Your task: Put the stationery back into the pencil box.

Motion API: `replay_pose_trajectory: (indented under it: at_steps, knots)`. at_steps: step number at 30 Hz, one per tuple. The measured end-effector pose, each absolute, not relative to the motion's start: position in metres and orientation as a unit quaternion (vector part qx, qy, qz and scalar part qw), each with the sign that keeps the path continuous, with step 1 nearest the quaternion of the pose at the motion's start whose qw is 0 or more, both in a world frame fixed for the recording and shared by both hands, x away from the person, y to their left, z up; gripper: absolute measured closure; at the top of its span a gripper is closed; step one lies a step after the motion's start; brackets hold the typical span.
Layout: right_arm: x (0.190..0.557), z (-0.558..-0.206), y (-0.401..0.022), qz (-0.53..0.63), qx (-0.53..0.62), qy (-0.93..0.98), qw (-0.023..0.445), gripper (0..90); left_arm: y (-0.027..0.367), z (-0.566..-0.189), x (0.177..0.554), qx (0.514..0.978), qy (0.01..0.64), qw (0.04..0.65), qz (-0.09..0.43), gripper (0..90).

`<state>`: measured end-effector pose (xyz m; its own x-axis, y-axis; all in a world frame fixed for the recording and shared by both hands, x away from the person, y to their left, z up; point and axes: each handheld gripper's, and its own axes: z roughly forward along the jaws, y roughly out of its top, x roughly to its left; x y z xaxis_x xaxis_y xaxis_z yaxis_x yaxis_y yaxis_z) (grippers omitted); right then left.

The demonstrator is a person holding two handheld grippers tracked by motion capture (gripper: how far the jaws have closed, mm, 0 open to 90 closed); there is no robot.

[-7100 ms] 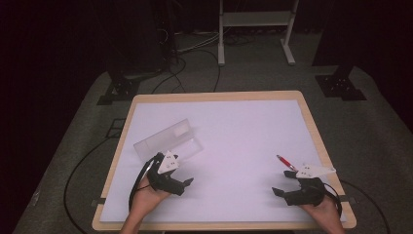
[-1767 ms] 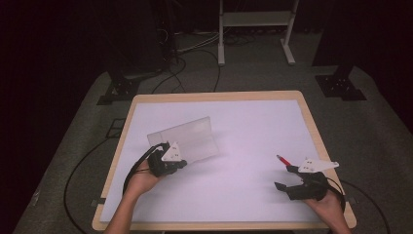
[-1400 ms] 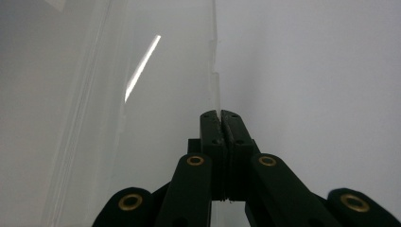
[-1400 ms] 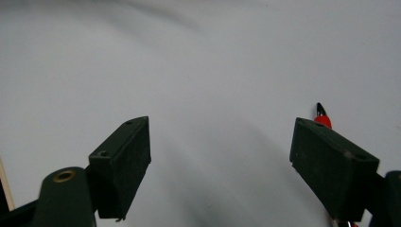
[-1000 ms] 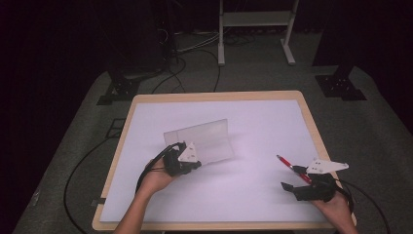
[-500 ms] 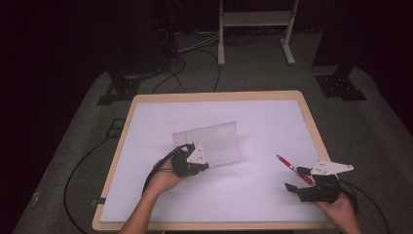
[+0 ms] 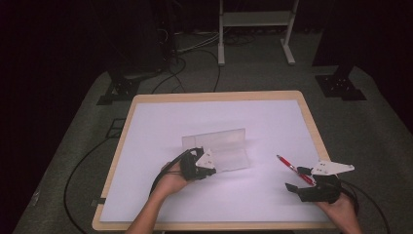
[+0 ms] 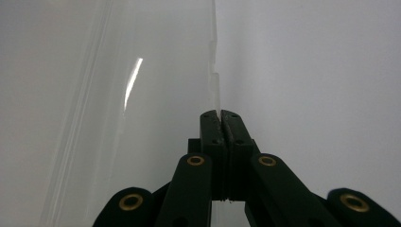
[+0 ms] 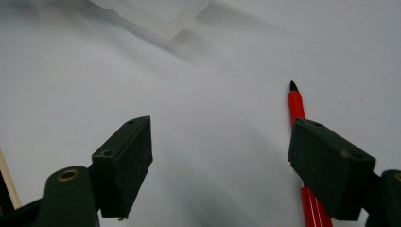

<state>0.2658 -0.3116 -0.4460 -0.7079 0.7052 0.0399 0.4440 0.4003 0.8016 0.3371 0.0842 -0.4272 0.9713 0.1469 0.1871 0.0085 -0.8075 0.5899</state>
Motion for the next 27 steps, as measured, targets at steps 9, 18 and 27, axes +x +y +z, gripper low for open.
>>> replay_pose_trajectory:
  at_steps: [9,18,27]
  knots:
    - [0.267,-0.446,-0.308,0.420,0.346,0.825,0.153,21.9,0.073,-0.432,0.334,0.945,0.024,0.309,0.102,89.5]
    - [0.268,-0.447,-0.308,0.419,0.347,0.825,0.152,21.9,0.065,-0.438,0.329,0.943,0.014,0.318,0.092,89.6]
    - [0.268,-0.446,-0.309,0.420,0.344,0.825,0.155,21.9,0.059,-0.446,0.327,0.948,0.000,0.308,0.081,89.5]
